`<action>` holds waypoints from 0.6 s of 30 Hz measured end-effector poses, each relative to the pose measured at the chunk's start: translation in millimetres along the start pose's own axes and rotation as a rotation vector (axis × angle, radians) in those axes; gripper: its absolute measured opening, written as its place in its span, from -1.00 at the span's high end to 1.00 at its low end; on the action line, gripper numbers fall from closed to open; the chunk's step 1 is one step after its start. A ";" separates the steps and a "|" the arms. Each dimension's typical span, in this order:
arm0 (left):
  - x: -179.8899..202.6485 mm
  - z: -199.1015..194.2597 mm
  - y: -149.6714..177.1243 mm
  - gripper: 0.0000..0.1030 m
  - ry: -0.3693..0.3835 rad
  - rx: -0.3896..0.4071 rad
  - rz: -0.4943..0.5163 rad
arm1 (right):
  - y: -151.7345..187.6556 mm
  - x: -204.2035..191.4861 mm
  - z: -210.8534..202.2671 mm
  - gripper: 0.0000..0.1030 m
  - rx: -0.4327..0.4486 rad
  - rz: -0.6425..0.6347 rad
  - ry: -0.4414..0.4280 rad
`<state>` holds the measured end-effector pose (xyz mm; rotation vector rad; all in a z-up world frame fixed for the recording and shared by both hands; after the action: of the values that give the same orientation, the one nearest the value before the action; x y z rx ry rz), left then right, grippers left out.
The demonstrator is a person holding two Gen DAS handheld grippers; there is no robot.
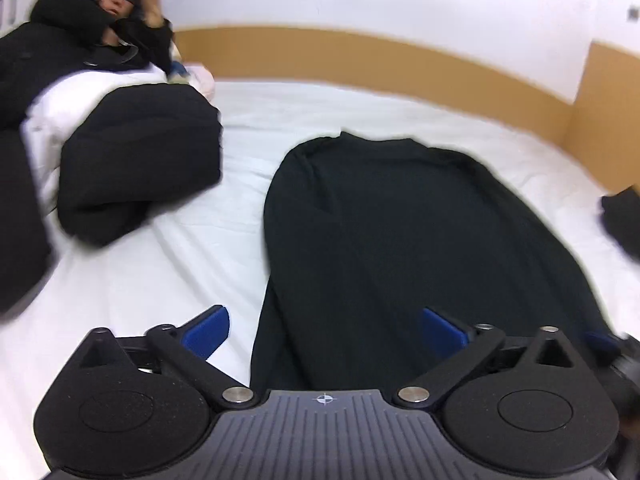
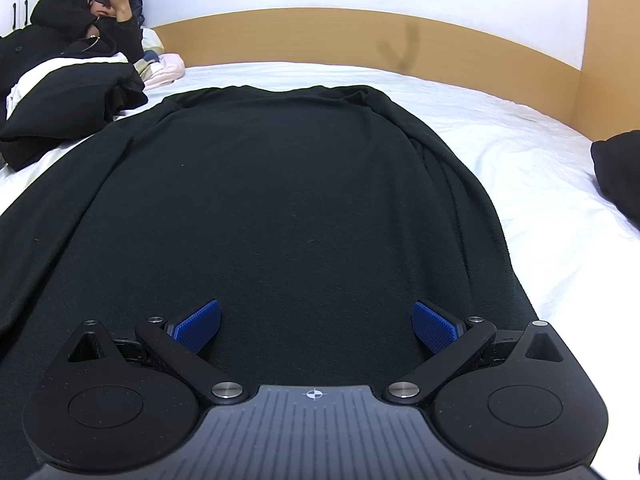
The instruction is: Fold clothes
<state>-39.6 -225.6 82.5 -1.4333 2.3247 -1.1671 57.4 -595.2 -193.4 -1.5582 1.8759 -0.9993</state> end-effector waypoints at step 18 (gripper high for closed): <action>-28.0 167.0 -66.6 -0.99 -0.236 -0.067 0.001 | 10.5 8.8 3.8 -1.00 -0.003 0.010 -0.011</action>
<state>105.7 -306.3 8.5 -1.5016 2.2187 -0.8733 52.0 -603.8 -203.4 -1.5516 1.8773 -0.9818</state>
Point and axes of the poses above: each gripper's, at about its wrist camera, not at the fingertips, and z roughly the way its jaws point, x to its right, y to its underside, the point moved 4 cm from there along z, roughly the way its jaws point, and after that the axes turned 8 degrees about y, right-handed, at the moved point
